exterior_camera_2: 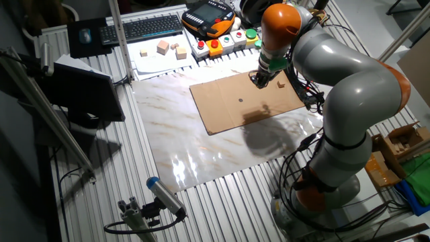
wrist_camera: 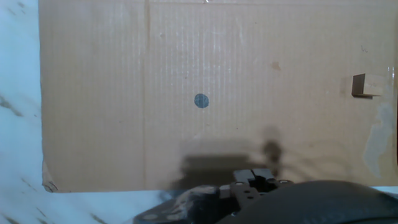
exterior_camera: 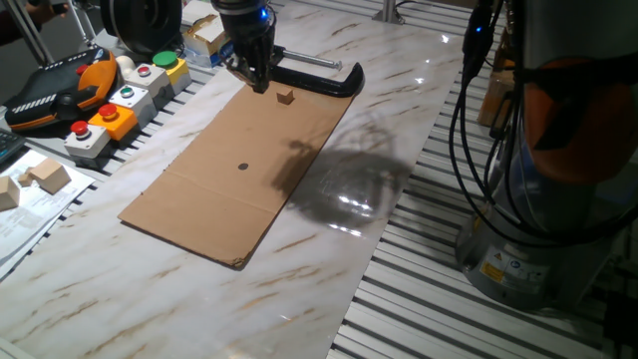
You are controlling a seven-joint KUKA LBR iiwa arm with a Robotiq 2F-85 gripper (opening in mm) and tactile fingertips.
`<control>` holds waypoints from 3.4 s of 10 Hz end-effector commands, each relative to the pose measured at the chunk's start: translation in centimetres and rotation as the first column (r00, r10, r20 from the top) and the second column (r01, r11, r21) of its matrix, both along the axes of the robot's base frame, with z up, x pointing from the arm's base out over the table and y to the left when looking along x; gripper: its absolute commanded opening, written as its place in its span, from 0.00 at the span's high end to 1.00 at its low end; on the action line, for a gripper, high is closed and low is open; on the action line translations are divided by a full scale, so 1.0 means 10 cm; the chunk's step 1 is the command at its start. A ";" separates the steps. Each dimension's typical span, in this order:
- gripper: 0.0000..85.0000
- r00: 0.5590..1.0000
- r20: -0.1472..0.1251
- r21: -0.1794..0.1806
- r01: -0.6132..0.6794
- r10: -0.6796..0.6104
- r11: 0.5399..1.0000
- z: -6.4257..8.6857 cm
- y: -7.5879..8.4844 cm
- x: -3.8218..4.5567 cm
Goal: Hold a small block with the gripper and sweep it from left to right on the table
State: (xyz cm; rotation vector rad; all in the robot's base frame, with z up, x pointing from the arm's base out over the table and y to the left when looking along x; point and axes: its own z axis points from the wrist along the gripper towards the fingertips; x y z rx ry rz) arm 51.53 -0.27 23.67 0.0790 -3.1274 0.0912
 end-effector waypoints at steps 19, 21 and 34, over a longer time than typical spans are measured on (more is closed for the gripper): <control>0.99 0.995 0.075 0.005 0.069 -0.069 0.998 -0.59 -0.55 -0.040; 0.99 0.994 0.058 0.014 0.088 -0.089 0.996 -0.56 -0.68 -0.044; 0.99 0.994 0.053 0.020 0.095 -0.096 0.995 -0.60 -0.86 -0.014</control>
